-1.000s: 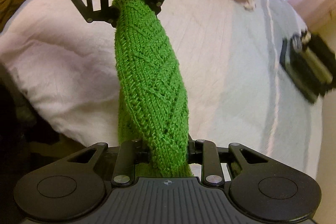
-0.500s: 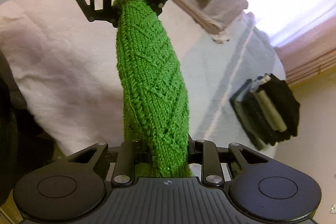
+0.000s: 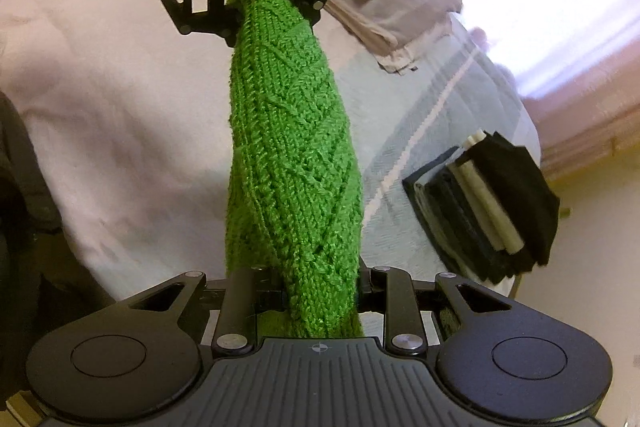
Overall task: Fold clothes
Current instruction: 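Lift the folded vest with both grippers and carry it toward the clothes stack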
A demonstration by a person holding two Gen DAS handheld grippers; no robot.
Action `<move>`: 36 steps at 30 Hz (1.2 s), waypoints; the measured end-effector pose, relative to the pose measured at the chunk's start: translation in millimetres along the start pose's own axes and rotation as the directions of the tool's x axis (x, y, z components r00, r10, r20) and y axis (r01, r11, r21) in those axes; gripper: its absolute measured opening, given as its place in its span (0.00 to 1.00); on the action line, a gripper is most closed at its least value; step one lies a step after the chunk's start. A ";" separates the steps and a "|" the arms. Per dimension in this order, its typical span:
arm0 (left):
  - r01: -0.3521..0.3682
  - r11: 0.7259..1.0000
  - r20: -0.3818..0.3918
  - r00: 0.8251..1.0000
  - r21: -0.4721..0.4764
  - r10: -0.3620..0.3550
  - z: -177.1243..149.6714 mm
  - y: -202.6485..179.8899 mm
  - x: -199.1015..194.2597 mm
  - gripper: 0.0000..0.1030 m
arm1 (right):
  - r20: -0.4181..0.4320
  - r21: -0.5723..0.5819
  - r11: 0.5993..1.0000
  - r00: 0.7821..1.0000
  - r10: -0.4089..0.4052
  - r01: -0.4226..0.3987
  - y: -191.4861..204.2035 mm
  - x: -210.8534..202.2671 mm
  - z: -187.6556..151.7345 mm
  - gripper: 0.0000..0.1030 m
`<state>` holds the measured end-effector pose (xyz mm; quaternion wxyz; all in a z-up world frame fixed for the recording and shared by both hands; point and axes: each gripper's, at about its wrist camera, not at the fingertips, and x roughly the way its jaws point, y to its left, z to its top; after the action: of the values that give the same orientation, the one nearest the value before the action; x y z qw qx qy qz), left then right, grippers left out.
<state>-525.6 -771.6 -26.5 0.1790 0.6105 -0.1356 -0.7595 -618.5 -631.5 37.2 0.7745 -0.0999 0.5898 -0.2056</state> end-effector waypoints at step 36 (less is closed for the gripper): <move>-0.576 0.733 -0.173 0.814 -0.361 0.555 129.1 409.3 124.4 0.34 | 0.394 -0.319 0.821 0.855 -0.339 0.473 -498.3 137.0 -27.4 0.24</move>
<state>-631.8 -1195.7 66.1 0.5247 0.5110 -0.1530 -0.6634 -714.6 -1135.0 107.9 0.7588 -0.4146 0.4504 -0.2224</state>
